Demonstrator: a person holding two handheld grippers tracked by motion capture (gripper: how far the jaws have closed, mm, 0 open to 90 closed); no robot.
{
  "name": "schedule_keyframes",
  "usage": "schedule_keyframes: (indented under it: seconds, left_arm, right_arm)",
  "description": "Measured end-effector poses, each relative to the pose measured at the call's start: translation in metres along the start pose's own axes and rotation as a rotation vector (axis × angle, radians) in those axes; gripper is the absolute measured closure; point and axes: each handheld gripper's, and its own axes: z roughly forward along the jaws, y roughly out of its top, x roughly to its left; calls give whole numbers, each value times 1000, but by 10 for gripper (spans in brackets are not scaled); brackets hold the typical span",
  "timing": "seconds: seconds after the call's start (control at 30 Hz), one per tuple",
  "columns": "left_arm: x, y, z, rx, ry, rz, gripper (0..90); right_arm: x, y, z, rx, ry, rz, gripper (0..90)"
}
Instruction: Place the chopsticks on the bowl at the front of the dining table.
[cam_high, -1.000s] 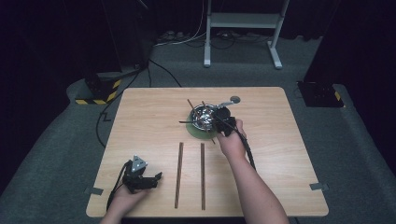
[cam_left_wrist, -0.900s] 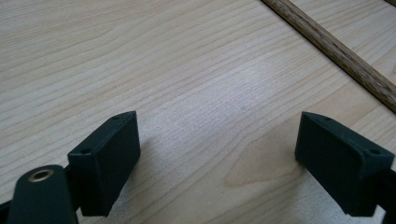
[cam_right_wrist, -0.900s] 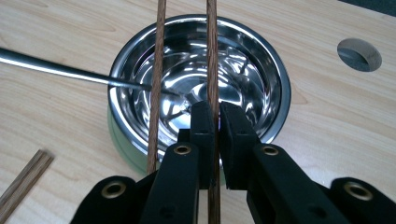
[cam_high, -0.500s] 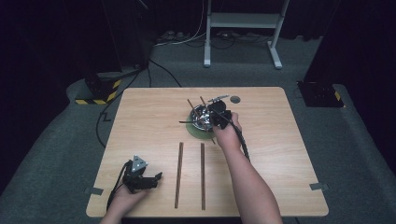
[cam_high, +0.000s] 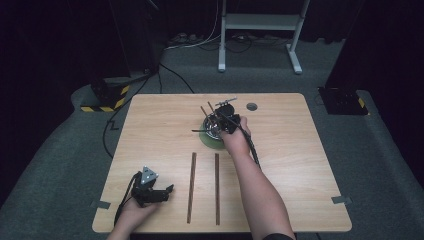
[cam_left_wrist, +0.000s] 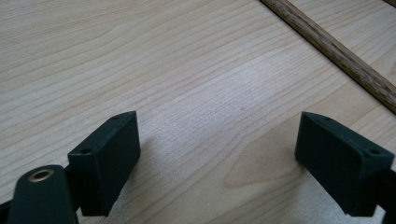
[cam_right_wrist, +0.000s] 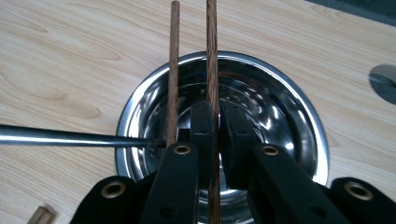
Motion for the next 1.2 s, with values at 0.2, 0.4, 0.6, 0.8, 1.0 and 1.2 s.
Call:
schedule_keyframes:
  seconds: [0.2,0.4,0.6,0.8,1.0,1.2]
  left_arm:
    - [0,0,0,1,0,1,141]
    - [0,0,0,1,-1,1,141]
    - [0,0,0,1,0,4,141]
    - [0,0,0,1,-1,1,141]
    - [0,0,0,1,-1,0,141]
    - [0,0,0,-1,0,-6,141]
  right_arm:
    - [7,1,8,22,2,-18,840]
    - [8,-1,11,33,-11,-26,839]
    - [6,-1,12,34,-9,-20,838]
    - [6,-2,16,40,-5,-21,833]
    - [5,-1,13,17,9,-12,756]
    - [1,-8,-7,-27,28,-21,720]
